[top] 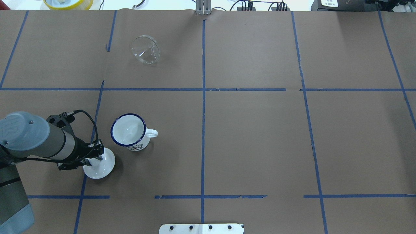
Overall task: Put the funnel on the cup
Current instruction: 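Open the left gripper and raise it off the white funnel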
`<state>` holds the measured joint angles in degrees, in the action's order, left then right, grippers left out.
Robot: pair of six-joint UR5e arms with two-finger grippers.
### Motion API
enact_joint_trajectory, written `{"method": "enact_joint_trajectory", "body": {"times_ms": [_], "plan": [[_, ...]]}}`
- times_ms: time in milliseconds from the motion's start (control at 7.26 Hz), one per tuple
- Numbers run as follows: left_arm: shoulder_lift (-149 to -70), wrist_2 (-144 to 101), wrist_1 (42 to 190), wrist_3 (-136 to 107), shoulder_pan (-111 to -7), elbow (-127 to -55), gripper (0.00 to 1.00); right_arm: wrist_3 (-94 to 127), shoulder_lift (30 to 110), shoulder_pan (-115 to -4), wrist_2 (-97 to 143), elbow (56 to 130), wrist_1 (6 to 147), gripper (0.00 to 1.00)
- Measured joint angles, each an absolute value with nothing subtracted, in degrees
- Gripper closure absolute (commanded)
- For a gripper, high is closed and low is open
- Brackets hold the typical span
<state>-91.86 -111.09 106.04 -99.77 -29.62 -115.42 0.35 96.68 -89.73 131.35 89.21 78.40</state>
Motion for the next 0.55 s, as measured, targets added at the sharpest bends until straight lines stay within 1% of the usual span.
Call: {"method": "enact_joint_trajectory", "body": {"times_ms": [275,413,551], "plan": [[-91.98,-111.15,106.16,-99.78,-29.69,-115.56,0.20,0.35,96.68,-89.74,131.35,89.21,78.40,0.00],[-92.00,-111.17,106.17,-99.76,-29.76,-115.62,0.13,0.35,96.68,-89.73,131.35,89.21,78.40,0.00],[-92.04,-111.18,106.17,-99.76,-29.88,-115.70,0.13,0.35,96.68,-89.74,131.33,89.21,78.40,0.00]]}}
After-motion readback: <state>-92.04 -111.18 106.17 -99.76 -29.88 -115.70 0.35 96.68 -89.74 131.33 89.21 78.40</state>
